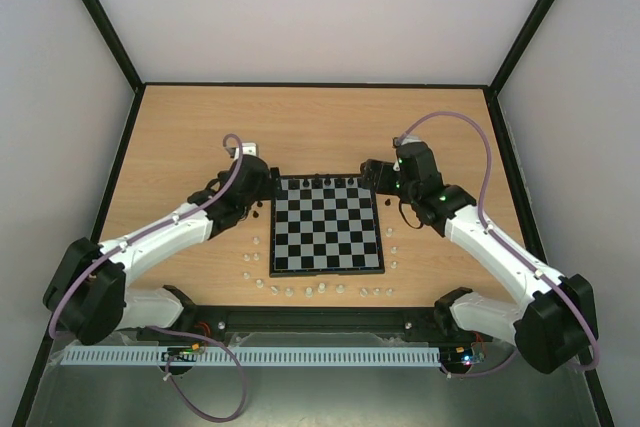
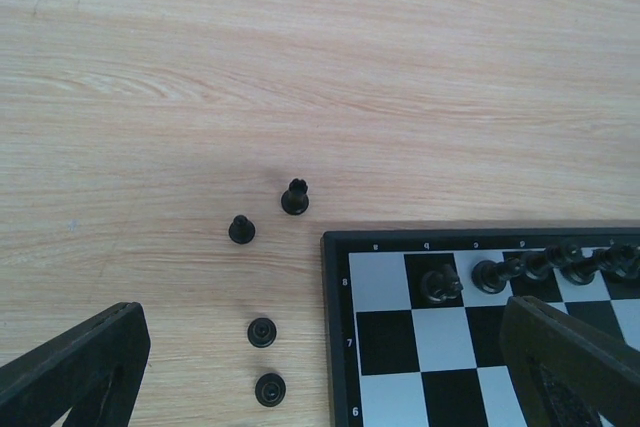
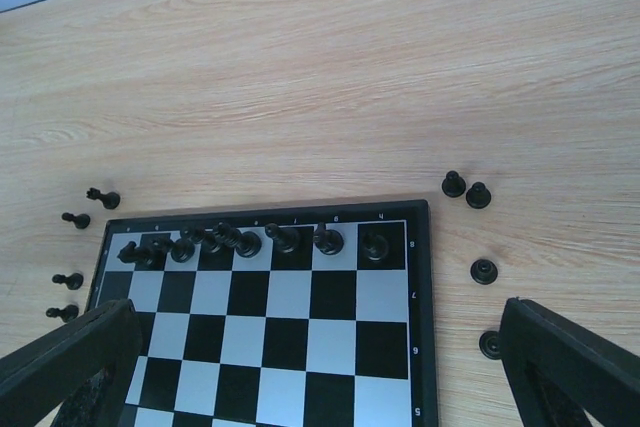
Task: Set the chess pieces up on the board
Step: Pick up the chess piece at the center of the board.
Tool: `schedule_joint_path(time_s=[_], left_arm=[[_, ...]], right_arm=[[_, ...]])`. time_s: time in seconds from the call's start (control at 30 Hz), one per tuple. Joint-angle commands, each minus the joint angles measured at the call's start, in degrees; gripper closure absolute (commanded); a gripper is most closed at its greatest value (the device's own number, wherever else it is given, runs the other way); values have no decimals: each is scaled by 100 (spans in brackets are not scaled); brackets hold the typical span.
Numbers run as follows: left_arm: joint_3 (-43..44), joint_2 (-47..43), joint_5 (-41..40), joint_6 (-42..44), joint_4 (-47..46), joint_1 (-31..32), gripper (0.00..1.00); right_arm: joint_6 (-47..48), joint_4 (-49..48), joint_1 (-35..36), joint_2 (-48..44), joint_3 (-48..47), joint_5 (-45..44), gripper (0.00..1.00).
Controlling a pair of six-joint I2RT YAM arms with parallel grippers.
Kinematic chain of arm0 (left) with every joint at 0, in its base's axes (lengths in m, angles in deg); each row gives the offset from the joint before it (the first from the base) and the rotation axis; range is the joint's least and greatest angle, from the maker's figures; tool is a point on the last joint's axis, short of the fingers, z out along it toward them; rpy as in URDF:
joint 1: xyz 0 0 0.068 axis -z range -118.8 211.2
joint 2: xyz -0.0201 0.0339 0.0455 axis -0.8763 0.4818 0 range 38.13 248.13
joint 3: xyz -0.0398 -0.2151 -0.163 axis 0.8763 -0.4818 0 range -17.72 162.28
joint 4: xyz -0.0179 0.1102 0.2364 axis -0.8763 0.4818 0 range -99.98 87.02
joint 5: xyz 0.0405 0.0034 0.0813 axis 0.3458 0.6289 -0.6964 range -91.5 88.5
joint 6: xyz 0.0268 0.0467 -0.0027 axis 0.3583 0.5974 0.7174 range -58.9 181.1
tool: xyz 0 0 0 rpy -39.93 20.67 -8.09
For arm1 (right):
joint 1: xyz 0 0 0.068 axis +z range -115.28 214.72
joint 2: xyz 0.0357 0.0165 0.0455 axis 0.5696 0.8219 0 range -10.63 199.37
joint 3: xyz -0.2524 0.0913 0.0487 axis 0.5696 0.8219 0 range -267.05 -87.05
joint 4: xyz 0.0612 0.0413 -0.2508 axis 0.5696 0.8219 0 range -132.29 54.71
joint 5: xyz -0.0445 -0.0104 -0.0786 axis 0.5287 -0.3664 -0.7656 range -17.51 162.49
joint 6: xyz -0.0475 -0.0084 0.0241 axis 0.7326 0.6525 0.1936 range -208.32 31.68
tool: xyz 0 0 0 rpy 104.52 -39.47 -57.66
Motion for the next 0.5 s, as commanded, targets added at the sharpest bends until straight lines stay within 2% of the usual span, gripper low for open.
schedule_joint_path(time_s=[0.0, 0.27, 0.47], left_arm=[[-64, -228, -109, 32, 32, -37, 1], [8, 41, -255, 18, 149, -154, 1], [30, 304, -50, 23, 52, -384, 1]], right_arm=[[-86, -107, 32, -112, 67, -117, 1], [-86, -98, 31, -178, 70, -104, 1], [-94, -106, 31, -150, 80, -78, 1]])
